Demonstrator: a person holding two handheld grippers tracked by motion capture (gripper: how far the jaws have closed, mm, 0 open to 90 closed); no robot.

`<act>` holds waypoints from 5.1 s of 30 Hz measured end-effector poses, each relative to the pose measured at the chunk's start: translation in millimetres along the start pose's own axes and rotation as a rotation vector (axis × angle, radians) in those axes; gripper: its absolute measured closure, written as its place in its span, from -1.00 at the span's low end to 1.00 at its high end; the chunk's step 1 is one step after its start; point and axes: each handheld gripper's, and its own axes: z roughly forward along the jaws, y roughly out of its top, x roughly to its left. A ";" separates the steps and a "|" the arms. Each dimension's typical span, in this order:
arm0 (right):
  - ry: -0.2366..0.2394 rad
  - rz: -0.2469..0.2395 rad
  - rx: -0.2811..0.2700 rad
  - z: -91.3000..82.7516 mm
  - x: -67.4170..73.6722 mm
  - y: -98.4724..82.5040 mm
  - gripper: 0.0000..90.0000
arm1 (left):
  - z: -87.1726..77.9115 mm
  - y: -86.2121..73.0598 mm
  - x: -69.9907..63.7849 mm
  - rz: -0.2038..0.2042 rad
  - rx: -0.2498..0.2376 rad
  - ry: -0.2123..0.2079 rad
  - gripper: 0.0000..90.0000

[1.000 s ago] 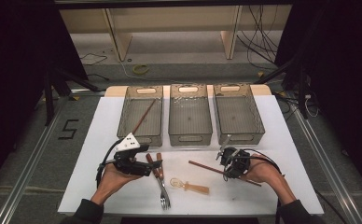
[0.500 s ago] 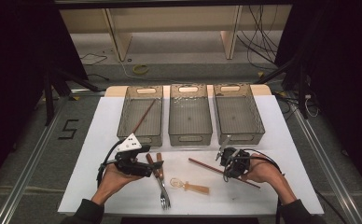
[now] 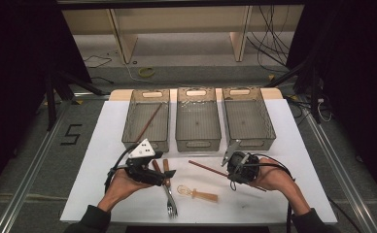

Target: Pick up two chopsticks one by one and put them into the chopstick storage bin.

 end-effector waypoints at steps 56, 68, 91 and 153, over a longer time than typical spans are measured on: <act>-0.011 -0.266 -0.047 -9.6 56.7 42.8 0.89 | 30.9 26.6 -51.8 0.421 0.379 -0.170 0.63; -0.016 -0.334 -0.044 -7.3 56.2 40.1 0.86 | 34.1 22.8 -56.0 0.446 0.412 -0.236 0.81; -0.044 -0.036 -0.279 -35.8 30.6 32.9 0.01 | 19.6 25.5 -23.3 0.258 0.322 -0.058 0.84; -0.008 0.048 -0.309 -26.4 23.1 27.9 -0.27 | -21.4 17.1 114.2 -0.211 0.048 0.307 0.84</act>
